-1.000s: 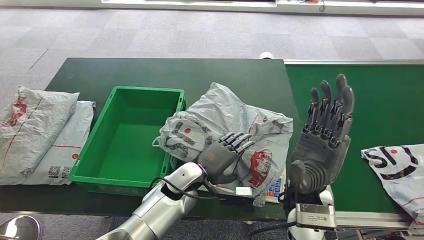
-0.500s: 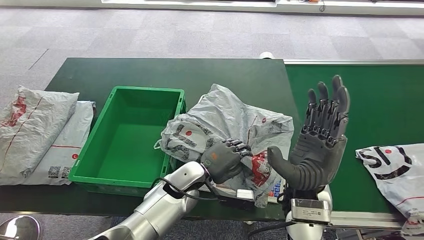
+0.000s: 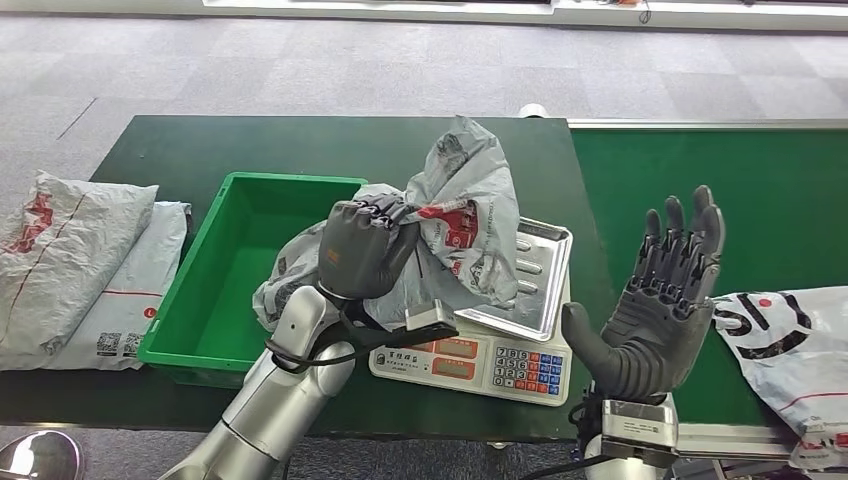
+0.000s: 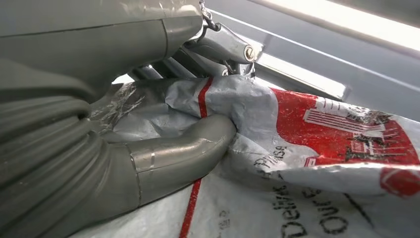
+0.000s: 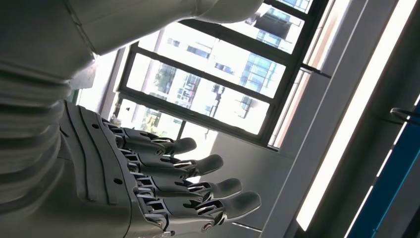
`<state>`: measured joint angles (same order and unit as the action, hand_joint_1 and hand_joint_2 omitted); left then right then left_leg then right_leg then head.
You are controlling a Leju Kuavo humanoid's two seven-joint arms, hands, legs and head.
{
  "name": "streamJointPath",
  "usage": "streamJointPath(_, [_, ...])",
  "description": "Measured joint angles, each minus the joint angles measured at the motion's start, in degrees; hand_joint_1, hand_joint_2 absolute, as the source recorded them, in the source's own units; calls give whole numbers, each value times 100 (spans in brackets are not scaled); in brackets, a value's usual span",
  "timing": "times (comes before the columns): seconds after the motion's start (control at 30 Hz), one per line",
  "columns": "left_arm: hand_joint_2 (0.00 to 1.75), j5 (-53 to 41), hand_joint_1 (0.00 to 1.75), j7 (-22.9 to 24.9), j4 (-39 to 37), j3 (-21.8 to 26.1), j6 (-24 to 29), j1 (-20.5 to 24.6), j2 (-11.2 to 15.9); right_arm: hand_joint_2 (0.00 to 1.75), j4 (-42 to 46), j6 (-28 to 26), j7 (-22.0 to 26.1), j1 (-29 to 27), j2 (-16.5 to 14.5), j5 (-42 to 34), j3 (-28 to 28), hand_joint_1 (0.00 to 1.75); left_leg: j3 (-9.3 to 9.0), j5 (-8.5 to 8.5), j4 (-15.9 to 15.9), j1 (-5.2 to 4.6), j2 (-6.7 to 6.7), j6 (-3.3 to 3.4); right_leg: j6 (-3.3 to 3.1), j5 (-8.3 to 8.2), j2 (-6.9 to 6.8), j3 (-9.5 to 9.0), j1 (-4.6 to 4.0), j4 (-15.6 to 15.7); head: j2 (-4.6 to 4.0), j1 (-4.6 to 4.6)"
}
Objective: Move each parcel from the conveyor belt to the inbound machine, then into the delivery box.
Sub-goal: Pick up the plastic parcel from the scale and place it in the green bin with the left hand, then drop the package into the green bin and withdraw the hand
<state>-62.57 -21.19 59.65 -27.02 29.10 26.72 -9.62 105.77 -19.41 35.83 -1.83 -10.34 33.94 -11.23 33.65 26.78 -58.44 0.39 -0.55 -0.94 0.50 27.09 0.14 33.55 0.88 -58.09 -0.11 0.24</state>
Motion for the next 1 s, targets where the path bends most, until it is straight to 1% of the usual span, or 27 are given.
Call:
streamJointPath(0.1, [175,-329,175,186,298,191,344,-99,73,175,0,-19,-8,-40,-2,-1,28,0,0,0,0,0,0,0,0,0,0,-1,1,0,0,0])
streamJointPath(0.23, [175,-1166,175,692,813,596,976,-252,224,175,16,-51,-54,-138,-22,11,108,0,0,0,0,0,-1,0,0,0,3,0,1,0,0,0])
streamJointPath(0.37, [175,-1443,175,846,1216,957,1080,-375,336,175,31,-52,-74,-193,-39,23,165,0,1,0,0,0,0,0,0,1,0,0,0,0,0,0])
streamJointPath(0.43, [175,-1672,175,1078,1404,1078,1083,-430,454,175,33,-61,-81,-203,-46,29,175,0,4,0,3,2,-3,-1,-1,0,2,-1,-2,-3,0,2])
streamJointPath(0.47, [175,-1913,175,1311,1580,1152,1086,-468,591,175,33,-79,-86,-212,-55,33,181,0,3,0,4,3,-10,-2,-2,0,9,0,-2,-4,0,3])
streamJointPath(0.5, [175,-2151,175,1600,1796,1252,1091,-504,789,175,33,-106,-90,-229,-64,37,189,0,-1,1,6,5,-19,-5,-3,-1,16,3,-3,-5,0,3])
streamJointPath(0.57, [175,-2431,175,2127,2203,1485,1100,-546,1268,175,33,-160,-90,-285,-77,40,215,0,-10,4,8,7,-33,-9,-11,1,28,7,-5,-6,0,1])
streamJointPath(0.6, [175,-2441,175,2386,2315,1575,1092,-540,1521,175,33,-177,-89,-313,-79,42,229,0,-16,2,8,9,-32,-13,-15,4,27,10,-8,-6,0,0])
streamJointPath(0.63, [175,-2445,175,2744,2367,1592,1051,-481,1768,175,33,-186,-87,-332,-80,46,245,0,-15,-1,6,13,-26,-18,-21,8,21,16,-13,-6,0,-1])
streamJointPath(0.67, [175,-2447,175,3288,2361,1503,986,-343,2017,175,33,-192,-86,-344,-81,53,260,0,-9,-6,3,20,-16,-23,-25,10,13,25,-20,-5,0,1])
streamJointPath(0.7, [175,-2451,175,4018,2302,1295,918,-136,2245,175,33,-195,-86,-349,-84,60,273,0,-1,-12,0,26,-7,-28,-28,9,3,31,-27,-5,0,1])
streamJointPath(0.73, [175,-2456,175,4750,2201,990,858,113,2435,175,33,-199,-88,-353,-86,67,283,0,7,-15,-2,30,2,-30,-30,7,-5,29,-30,-5,0,0])
streamJointPath(0.77, [175,-2463,175,5315,2059,586,824,344,2591,175,34,-205,-96,-356,-89,72,289,0,9,-17,-2,32,10,-30,-31,5,-13,20,-28,-5,0,1])
streamJointPath(0.8, [175,-2469,175,5647,1911,158,809,507,2696,175,34,-213,-105,-359,-92,76,291,0,4,-17,0,30,16,-29,-31,3,-17,7,-22,-5,0,-1])
streamJointPath(0.87, [175,-2475,175,5739,1635,-661,776,642,2813,175,35,-225,-120,-361,-97,84,295,0,-5,-17,1,27,13,-27,-28,-1,-12,-5,-10,-6,0,3])
streamJointPath(0.9, [175,-2475,175,5739,1532,-959,766,664,2848,175,35,-230,-121,-362,-98,87,296,0,-4,-16,0,23,1,-26,-25,-6,-1,0,-8,-6,0,3])
streamJointPath(0.93, [175,-2475,175,5739,1444,-1193,760,690,2884,175,35,-233,-122,-366,-98,88,297,0,-1,-15,-2,20,-14,-25,-22,-12,11,8,-7,-6,0,5])
streamJointPath(1.0, [175,-2475,175,5739,1309,-1484,760,771,2945,175,35,-239,-125,-381,-98,88,301,0,0,-13,-3,13,-30,-22,-19,-17,25,17,-4,-5,0,4])
